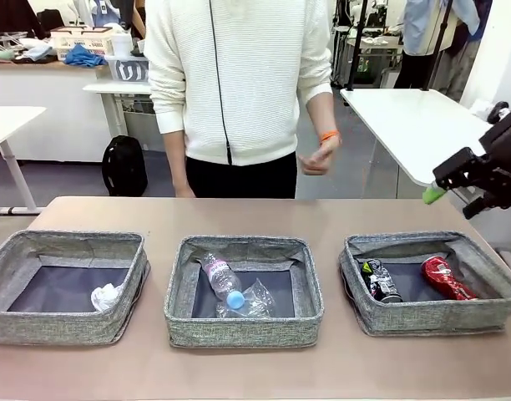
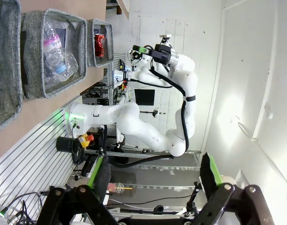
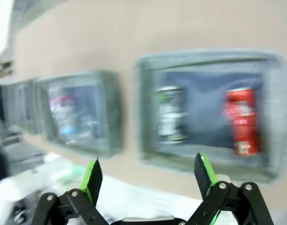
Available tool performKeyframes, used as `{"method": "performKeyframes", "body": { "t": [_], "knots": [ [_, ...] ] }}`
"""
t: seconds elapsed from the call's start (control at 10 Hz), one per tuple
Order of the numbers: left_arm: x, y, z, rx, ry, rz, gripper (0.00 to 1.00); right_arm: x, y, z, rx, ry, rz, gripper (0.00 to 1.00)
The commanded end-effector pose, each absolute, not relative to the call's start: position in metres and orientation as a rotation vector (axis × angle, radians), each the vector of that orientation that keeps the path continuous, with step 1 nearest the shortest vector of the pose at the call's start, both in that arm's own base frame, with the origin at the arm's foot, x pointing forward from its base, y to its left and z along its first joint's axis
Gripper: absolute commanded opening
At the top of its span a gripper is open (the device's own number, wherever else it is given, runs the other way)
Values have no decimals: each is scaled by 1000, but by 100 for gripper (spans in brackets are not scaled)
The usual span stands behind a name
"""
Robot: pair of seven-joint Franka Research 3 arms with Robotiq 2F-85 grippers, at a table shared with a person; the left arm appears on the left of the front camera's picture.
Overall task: Sort the waste into the appropriate baskets.
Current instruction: Place the picked waste into the Fabric basket indicated by the person.
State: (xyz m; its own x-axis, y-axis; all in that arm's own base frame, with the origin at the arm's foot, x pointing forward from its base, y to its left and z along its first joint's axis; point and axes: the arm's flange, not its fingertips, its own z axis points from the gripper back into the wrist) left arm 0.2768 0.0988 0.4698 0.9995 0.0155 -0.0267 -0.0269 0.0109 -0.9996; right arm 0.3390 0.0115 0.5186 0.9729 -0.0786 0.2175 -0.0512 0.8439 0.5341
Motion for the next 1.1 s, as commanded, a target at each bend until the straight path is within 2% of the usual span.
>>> {"method": "performKeyframes", "body": {
  "t": [0.0,0.3,0.4,0.5,0.6,0.8,0.9,1.0],
  "knots": [
    [275,99,471,-1578,-5,13,100,337,5,540,1325,-128,112,100],
    [275,99,471,-1578,-5,13,100,343,1,545,1453,-130,-78,100],
    [275,99,471,-1578,-5,13,100,345,-3,556,1477,-99,-260,100],
    [275,99,471,-1578,-5,13,100,342,-2,568,1471,-76,-363,100],
    [275,99,471,-1578,-5,13,100,336,2,575,1441,-115,-348,100],
    [275,99,471,-1578,-5,13,100,334,38,568,1117,-72,-305,100],
    [275,99,471,-1578,-5,13,100,335,47,563,1024,-71,-258,100],
    [275,99,471,-1578,-5,13,100,335,50,561,936,-167,-269,100]
  ]
}}
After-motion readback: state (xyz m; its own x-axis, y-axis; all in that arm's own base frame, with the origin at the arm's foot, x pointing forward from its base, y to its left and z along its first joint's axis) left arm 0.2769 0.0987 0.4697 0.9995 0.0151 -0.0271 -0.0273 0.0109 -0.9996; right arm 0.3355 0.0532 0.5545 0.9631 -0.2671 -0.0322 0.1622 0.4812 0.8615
